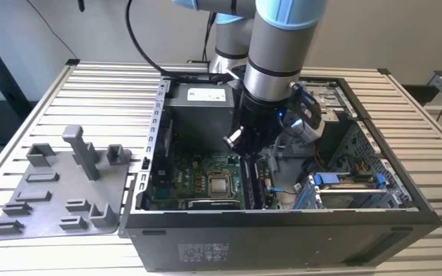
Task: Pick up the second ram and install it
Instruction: 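Press down the second ram until it locks into place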
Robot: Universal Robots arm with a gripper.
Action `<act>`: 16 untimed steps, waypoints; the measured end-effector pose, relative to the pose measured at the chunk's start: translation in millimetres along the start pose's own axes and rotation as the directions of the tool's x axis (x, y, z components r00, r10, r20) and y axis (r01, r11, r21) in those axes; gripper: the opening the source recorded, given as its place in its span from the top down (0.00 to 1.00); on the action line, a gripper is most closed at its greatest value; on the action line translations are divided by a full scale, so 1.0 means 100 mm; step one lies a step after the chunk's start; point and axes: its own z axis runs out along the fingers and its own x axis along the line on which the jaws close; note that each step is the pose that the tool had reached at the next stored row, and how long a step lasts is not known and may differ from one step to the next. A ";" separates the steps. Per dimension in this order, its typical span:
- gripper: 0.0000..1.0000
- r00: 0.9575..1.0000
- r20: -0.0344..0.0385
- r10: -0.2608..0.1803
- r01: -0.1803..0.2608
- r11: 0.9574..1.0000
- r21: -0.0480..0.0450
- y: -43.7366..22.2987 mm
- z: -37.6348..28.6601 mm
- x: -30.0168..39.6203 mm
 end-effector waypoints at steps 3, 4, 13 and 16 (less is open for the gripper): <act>0.89 0.999 0.000 -0.041 0.041 0.999 0.000 0.001 0.003 0.003; 0.89 0.998 0.000 -0.055 0.055 0.998 0.000 0.002 0.004 0.003; 0.89 0.981 -0.001 -0.195 0.195 0.981 0.002 0.002 0.021 0.004; 0.89 0.969 0.001 -0.249 0.249 0.969 0.003 0.002 0.022 0.004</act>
